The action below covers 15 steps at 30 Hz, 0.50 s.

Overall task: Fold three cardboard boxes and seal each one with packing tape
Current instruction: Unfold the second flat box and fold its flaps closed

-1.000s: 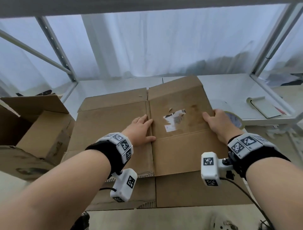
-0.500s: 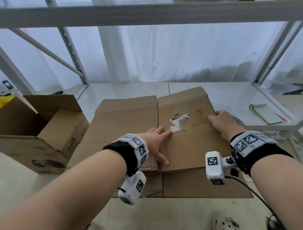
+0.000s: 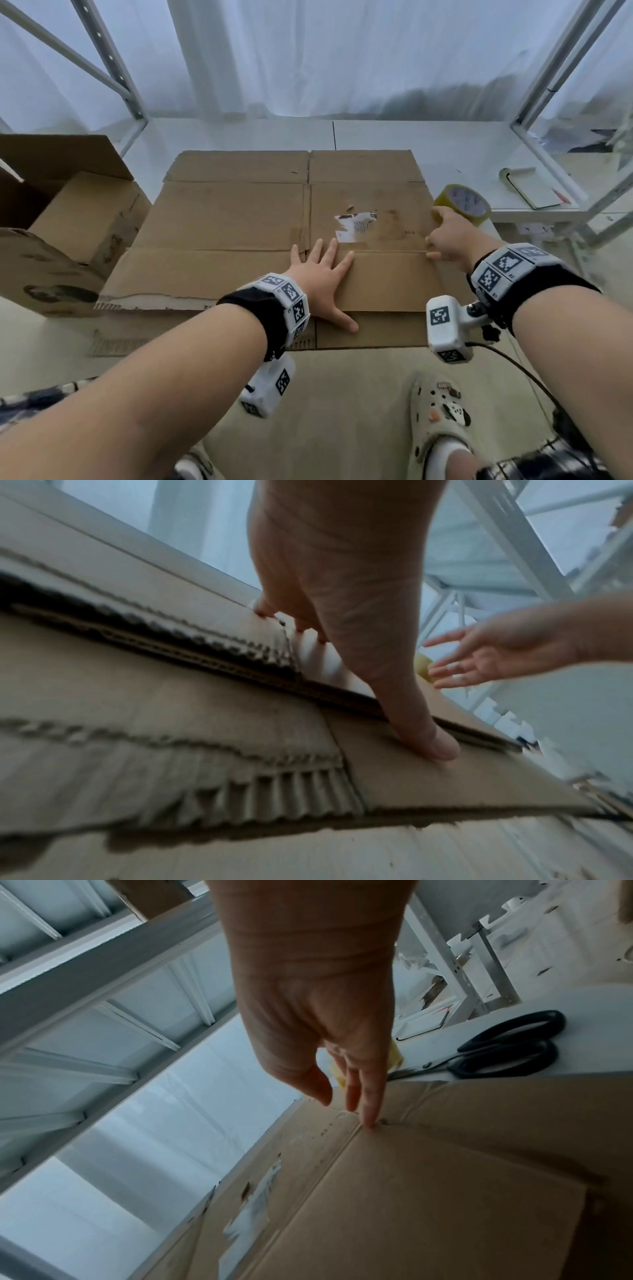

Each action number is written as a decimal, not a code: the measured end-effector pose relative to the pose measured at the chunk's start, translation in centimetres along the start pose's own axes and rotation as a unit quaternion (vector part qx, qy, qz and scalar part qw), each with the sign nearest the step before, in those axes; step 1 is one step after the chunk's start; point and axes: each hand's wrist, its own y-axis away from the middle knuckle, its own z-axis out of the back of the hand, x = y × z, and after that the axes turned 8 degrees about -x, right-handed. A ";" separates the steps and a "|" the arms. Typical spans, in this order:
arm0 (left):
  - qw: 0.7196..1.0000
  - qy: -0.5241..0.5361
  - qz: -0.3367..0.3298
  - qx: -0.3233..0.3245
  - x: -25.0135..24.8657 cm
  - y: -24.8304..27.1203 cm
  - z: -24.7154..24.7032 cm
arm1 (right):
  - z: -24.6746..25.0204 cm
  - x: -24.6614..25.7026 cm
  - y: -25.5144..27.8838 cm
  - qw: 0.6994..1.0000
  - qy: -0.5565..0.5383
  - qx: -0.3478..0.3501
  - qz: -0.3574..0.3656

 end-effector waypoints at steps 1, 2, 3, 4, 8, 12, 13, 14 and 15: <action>1.000 -0.006 -0.002 0.002 -0.2 -0.1 0.0 | -0.2 -0.2 0.0 1.000 0.020 -0.002 -0.010; 1.000 -0.010 -0.004 -0.001 -0.2 -0.1 0.1 | -0.4 -0.2 0.0 0.998 0.057 -0.005 -0.013; 1.000 -0.014 -0.007 -0.005 -0.1 -0.2 0.5 | -0.5 -0.1 0.2 0.995 0.100 -0.008 -0.013; 1.000 -0.018 -0.012 -0.008 0.0 -0.2 0.8 | -0.5 -0.1 0.2 0.991 0.131 -0.008 -0.013; 0.999 -0.025 -0.032 -0.009 0.3 -0.1 1.5 | -0.5 0.1 0.0 0.983 0.182 0.023 0.008; 0.994 -0.086 -0.060 -0.011 0.4 0.1 2.2 | -0.3 0.8 1.0 0.974 0.218 0.064 0.005; 0.990 -0.115 -0.080 -0.028 0.3 0.2 2.6 | -0.1 1.2 1.4 0.963 0.254 0.085 0.020; 0.983 -0.143 -0.106 -0.050 0.1 0.3 3.1 | 0.0 1.6 2.1 0.951 0.287 0.110 0.034; 0.974 -0.167 -0.134 -0.071 -0.1 0.6 3.8 | 0.2 1.9 2.7 0.939 0.313 0.135 0.044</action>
